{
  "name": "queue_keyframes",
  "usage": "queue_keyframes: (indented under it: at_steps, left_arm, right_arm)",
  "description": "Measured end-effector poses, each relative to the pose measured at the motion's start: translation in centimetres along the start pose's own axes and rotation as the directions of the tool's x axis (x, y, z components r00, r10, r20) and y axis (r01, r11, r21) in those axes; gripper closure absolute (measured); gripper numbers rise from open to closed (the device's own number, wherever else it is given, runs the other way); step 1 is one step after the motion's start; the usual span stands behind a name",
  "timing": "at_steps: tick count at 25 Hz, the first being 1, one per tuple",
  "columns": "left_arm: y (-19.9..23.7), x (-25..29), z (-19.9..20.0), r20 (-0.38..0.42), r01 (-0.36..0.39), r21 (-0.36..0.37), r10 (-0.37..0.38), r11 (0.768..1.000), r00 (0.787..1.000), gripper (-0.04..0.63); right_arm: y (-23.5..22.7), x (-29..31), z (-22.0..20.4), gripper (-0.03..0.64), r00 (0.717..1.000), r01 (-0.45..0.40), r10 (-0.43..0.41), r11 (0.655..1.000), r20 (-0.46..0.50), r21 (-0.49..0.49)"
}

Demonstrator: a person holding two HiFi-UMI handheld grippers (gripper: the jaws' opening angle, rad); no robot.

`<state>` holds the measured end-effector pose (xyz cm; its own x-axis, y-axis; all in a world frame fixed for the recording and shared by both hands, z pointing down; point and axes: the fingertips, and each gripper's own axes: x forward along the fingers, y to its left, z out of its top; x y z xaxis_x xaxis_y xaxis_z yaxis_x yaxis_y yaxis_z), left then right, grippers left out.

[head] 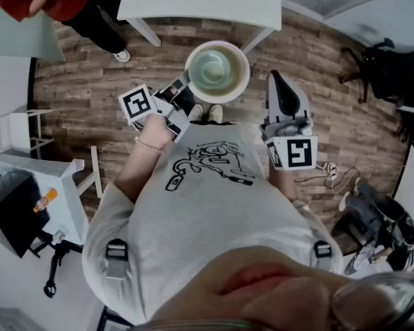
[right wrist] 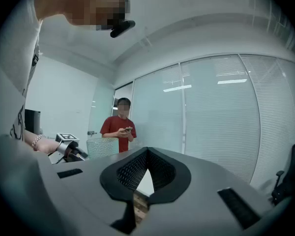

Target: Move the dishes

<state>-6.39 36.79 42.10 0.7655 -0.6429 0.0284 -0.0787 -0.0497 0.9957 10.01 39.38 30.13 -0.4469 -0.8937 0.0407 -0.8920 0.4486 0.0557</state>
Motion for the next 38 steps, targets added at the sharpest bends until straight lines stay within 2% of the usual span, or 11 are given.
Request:
queue_keyframes:
  at_steps: [10, 18, 31, 38]
  left_arm:
    - [-0.3, 0.9, 0.4, 0.005, -0.013, 0.018, 0.013, 1.0, 1.0, 0.584]
    - [0.1, 3.4, 0.6, 0.027, -0.025, 0.012, 0.025, 1.0, 0.999, 0.584]
    - [1.0, 8.3, 1.1, 0.063, -0.04, 0.004, 0.04, 0.999, 0.997, 0.584]
    - [1.3, 10.4, 3.3, 0.06, -0.041, 0.009, 0.04, 0.999, 0.997, 0.584]
  right_arm:
    - [-0.6, 0.8, 0.3, 0.583, 1.0, -0.026, 0.026, 1.0, 0.005, -0.017]
    - [-3.5, 1.6, 0.2, 0.581, 0.999, -0.036, 0.035, 0.999, 0.016, 0.017]
    - [-8.2, 3.5, -0.3, 0.58, 0.997, -0.069, 0.068, 0.998, 0.022, 0.012]
    - [-9.6, 6.3, -0.7, 0.58, 0.997, -0.076, 0.075, 0.997, 0.023, 0.014]
